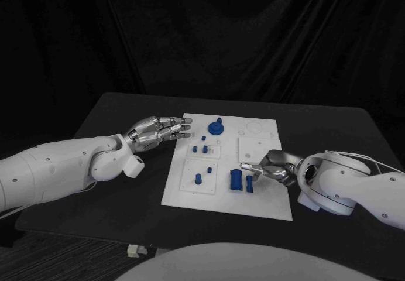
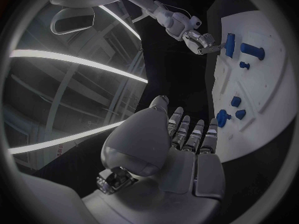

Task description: Assemble the parts on the task board

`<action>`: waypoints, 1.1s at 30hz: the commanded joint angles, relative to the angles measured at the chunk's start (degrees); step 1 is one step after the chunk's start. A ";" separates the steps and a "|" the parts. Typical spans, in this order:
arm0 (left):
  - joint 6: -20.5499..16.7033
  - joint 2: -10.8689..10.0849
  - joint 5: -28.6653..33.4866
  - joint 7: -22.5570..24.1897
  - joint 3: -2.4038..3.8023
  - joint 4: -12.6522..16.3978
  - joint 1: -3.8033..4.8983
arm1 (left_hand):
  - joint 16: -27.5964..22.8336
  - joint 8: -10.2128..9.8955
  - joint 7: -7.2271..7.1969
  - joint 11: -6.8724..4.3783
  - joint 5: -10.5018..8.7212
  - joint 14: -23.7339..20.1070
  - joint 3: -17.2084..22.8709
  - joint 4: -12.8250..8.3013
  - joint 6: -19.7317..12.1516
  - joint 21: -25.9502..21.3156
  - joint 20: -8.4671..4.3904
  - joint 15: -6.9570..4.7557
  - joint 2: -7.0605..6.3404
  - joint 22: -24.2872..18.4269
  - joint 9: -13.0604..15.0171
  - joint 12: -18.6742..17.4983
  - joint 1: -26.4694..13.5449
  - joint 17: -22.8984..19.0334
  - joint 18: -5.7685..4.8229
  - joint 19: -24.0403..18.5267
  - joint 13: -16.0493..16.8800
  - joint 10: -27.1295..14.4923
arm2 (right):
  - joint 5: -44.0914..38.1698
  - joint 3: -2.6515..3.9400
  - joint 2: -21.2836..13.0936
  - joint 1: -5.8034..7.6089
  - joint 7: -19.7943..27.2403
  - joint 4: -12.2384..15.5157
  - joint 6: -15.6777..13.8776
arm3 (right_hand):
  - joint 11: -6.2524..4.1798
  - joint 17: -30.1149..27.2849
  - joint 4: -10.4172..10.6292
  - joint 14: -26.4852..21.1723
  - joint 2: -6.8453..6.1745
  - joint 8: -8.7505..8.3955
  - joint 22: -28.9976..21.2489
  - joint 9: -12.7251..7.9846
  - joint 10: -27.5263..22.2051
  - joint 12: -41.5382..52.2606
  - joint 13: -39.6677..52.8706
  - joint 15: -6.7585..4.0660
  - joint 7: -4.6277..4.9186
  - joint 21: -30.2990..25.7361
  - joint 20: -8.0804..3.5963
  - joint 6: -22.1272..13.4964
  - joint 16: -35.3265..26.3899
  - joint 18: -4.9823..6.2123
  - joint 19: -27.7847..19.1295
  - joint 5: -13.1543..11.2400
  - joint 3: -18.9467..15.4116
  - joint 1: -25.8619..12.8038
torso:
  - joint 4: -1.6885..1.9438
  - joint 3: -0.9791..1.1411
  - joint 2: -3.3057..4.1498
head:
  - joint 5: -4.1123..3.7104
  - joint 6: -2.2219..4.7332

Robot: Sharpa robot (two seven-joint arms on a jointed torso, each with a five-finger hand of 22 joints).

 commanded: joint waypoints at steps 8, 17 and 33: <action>0.67 -0.06 0.23 0.90 0.06 0.00 -0.15 | 1.12 1.08 0.29 0.44 0.90 0.92 2.84 -0.30 0.21 0.70 -0.13 0.42 0.15 0.75 0.41 0.74 0.51 0.50 -0.47 0.27 0.33 0.09 | -8.56 -0.10 -2.69 -0.03 3.38 4.05 -10.21 | 0.56 3.37 0.13 3.54 0.64 -1.03 13.55 -3.92 5.41 0.73 15.86 0.27 0.13 4.09 0.43 1.20 2.89 -1.83 3.44 1.12 -2.09 2.62 | 0.00 -0.01 -0.02 | 0.16 0.00; 0.71 0.07 0.23 0.98 0.06 -0.14 -0.21 | 1.11 1.07 0.29 0.46 0.91 0.91 2.88 -0.32 0.15 0.69 -0.13 0.44 0.16 0.70 0.40 0.75 0.51 0.50 -0.49 0.25 0.33 0.10 | -12.71 -0.10 -2.90 0.27 3.75 5.03 -10.88 | 0.59 4.17 0.20 3.66 1.10 -1.67 13.85 -5.00 5.41 0.73 15.86 0.31 0.10 5.22 0.52 0.92 3.43 -2.05 3.82 -0.15 -3.10 1.76 | -0.03 0.00 -0.06 | -0.06 0.00; 0.78 0.08 0.23 1.01 0.06 -0.10 -0.25 | 1.11 1.06 0.30 0.51 0.93 0.90 2.96 -0.35 0.15 0.68 -0.13 0.47 0.18 0.66 0.40 0.71 0.52 0.49 -0.52 0.25 0.32 0.11 | -13.35 -0.11 -0.82 -0.63 1.33 2.16 -6.04 | 0.60 3.77 0.17 3.55 1.35 -2.29 13.75 -5.67 5.41 0.73 15.86 0.32 0.10 4.98 0.55 0.13 3.32 -1.98 3.66 -0.54 -3.57 1.38 | 0.04 0.00 0.01 | -0.03 0.00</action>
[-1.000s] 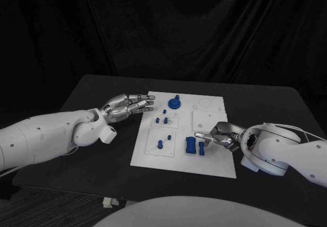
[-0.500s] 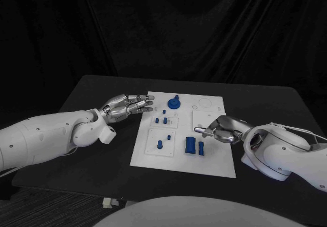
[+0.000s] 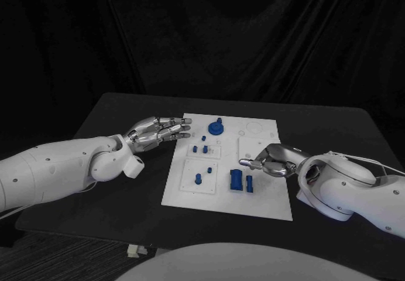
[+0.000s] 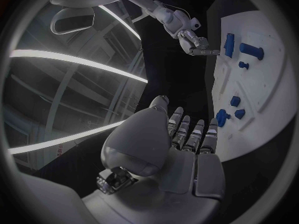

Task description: Assemble the parts on the task board

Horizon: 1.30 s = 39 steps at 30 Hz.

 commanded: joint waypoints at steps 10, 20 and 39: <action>0.73 0.09 0.23 0.91 0.05 0.06 -0.11 | 1.11 1.06 0.30 0.50 0.72 0.71 2.96 -0.35 0.15 0.68 -0.13 0.27 0.18 0.66 0.40 0.71 0.52 0.49 -0.52 0.25 0.32 0.10 | -1.02 0.03 0.42 -0.69 -1.83 -0.02 3.19 | 0.55 3.66 -0.10 3.95 1.27 -0.70 13.91 -0.73 5.38 0.73 15.86 0.04 0.02 1.51 0.36 -0.51 0.94 -2.08 3.69 -1.13 -1.57 -0.09 | 0.03 -0.01 0.04 | -0.06 0.00; 0.78 0.18 0.23 0.85 0.05 0.01 -0.12 | 1.14 1.05 0.31 0.55 0.75 0.73 3.06 -0.38 0.13 0.68 -0.13 0.30 0.23 0.62 0.39 0.72 0.53 0.49 -0.56 0.25 0.32 0.12 | -0.82 0.03 0.54 -1.36 -1.95 0.45 4.49 | 0.54 4.34 -0.10 4.07 1.63 -0.59 14.05 -0.88 5.38 0.73 15.86 0.07 0.01 1.95 0.39 -0.19 1.25 -2.19 3.85 -1.16 -1.61 -0.08 | 0.02 -0.02 0.05 | -0.09 0.00; 0.81 0.06 0.23 0.72 0.05 0.03 -0.14 | 1.17 1.04 0.33 0.57 0.76 0.75 3.13 -0.39 0.10 0.69 -0.13 0.32 0.27 0.65 0.39 0.70 0.54 0.50 -0.58 0.27 0.32 0.12 | -0.67 0.03 1.00 -3.06 -4.78 -0.78 6.72 | 0.64 3.41 -0.17 3.90 2.42 -0.87 13.77 -1.43 5.38 0.73 15.86 0.14 0.16 1.17 0.44 -0.45 0.99 -1.98 3.47 -1.10 -1.68 0.09 | 0.04 -0.02 0.02 | 0.01 0.00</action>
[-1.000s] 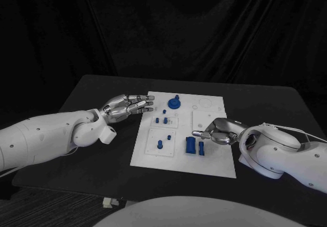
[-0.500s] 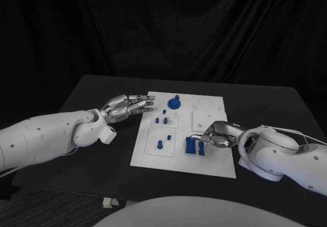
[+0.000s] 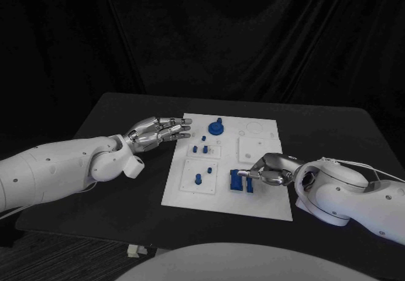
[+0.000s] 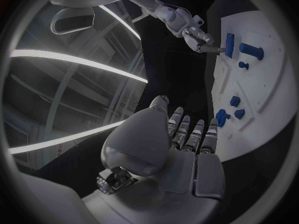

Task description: Assemble the parts on the task board

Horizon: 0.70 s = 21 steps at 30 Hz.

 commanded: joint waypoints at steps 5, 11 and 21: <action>0.76 0.01 0.23 0.74 0.05 0.08 -0.10 | 1.17 1.03 0.35 0.59 0.77 0.74 3.21 -0.42 0.06 0.68 -0.13 0.34 0.29 0.58 0.38 0.70 0.54 0.50 -0.62 0.25 0.32 0.13 | 0.07 -0.46 0.09 -0.73 -2.97 -0.34 1.86 | 0.13 2.83 -0.13 3.78 1.99 1.20 13.61 2.28 5.97 0.73 15.86 0.19 0.56 0.06 0.47 1.42 0.77 -1.86 3.25 -0.71 -1.82 -0.42 | 0.00 0.00 0.00 | 0.07 0.00; 0.76 -0.06 0.23 0.74 0.05 0.08 -0.11 | 1.17 1.03 0.35 0.59 0.77 0.74 3.21 -0.42 0.06 0.68 -0.13 0.34 0.29 0.58 0.38 0.70 0.54 0.50 -0.62 0.25 0.32 0.13 | 0.07 -0.46 -0.27 -0.74 -1.52 -0.31 -1.15 | 0.20 2.58 -0.09 3.72 2.32 0.92 13.54 1.78 5.97 0.73 15.86 0.25 0.57 -0.13 0.55 0.57 0.69 -1.80 3.12 -0.69 -2.00 -0.52 | -0.02 0.01 0.04 | 0.13 0.00; 0.13 -0.59 0.23 1.67 0.05 0.55 -0.11 | 1.21 1.06 0.41 0.76 0.79 0.76 3.37 -0.47 0.30 0.74 -0.16 0.31 0.30 0.76 0.41 1.05 0.53 0.50 -0.66 0.37 0.37 0.33 | 3.99 -0.43 -3.62 2.13 7.79 2.55 -15.06 | -0.17 4.71 -0.29 4.11 2.22 2.50 14.25 1.74 5.97 0.73 15.86 -0.04 0.22 2.15 0.39 3.95 1.65 -2.33 4.07 1.31 -2.09 1.52 | 0.01 0.01 -0.01 | 0.25 0.00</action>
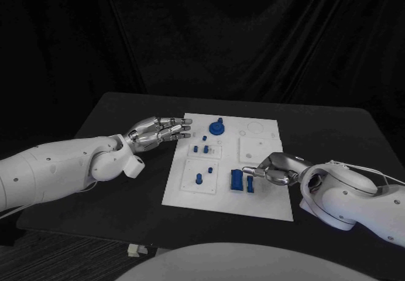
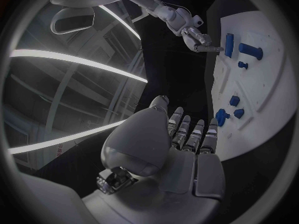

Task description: Assemble the parts on the task board

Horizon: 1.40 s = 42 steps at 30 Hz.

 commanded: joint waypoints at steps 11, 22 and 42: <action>-3.60 -1.01 0.24 6.00 0.07 1.54 -0.05 | 1.34 1.46 0.79 0.55 0.50 0.79 3.24 0.07 2.12 0.88 -0.55 -0.63 -0.60 0.96 0.60 2.25 -0.61 0.50 -0.15 0.67 0.51 1.31 | 29.51 0.24 -2.67 11.28 27.78 1.16 -28.13 | -1.96 -15.13 0.00 -0.37 0.42 4.01 10.13 2.43 4.15 -6.16 8.77 -0.97 -2.12 -9.60 -0.18 8.48 -7.86 0.38 -1.74 8.61 -2.68 4.48 | 0.06 0.10 -0.18 | -0.65 0.00; -7.54 -0.45 0.24 11.16 0.07 2.22 -0.04 | -5.84 0.61 -0.83 -1.00 -5.22 -5.99 -1.05 3.72 -0.80 -1.40 -6.31 -7.46 -1.87 -5.06 0.14 0.21 -7.02 -0.90 1.04 -3.96 0.22 1.53 | 52.45 0.23 0.03 8.72 46.88 -5.94 -19.10 | 8.38 -64.35 -0.96 -49.00 -5.64 2.33 -25.30 -1.57 -47.50 -79.45 -45.66 12.62 -1.76 -75.76 8.84 -7.46 -72.58 0.99 -44.87 3.57 -2.16 5.51 | 0.07 0.30 -0.30 | -0.56 0.00; -15.00 0.30 1.47 3.46 1.35 3.79 -0.51 | -8.22 -2.34 -7.91 -7.71 -21.87 -7.22 1.62 -4.61 -19.12 -2.86 -16.88 -13.54 -7.66 -13.66 -2.62 -13.79 -50.52 -1.53 -2.27 -6.92 -2.36 -7.05 | 59.06 3.21 4.12 3.42 48.04 -9.99 -18.13 | -1.75 -74.07 -8.92 -79.68 -14.38 -4.06 -68.57 -4.70 -77.03 -84.78 -66.86 3.11 -6.00 -83.51 2.80 -45.88 -84.59 2.38 -83.84 0.40 16.07 -22.31 | -0.32 0.37 -0.75 | -1.88 2.91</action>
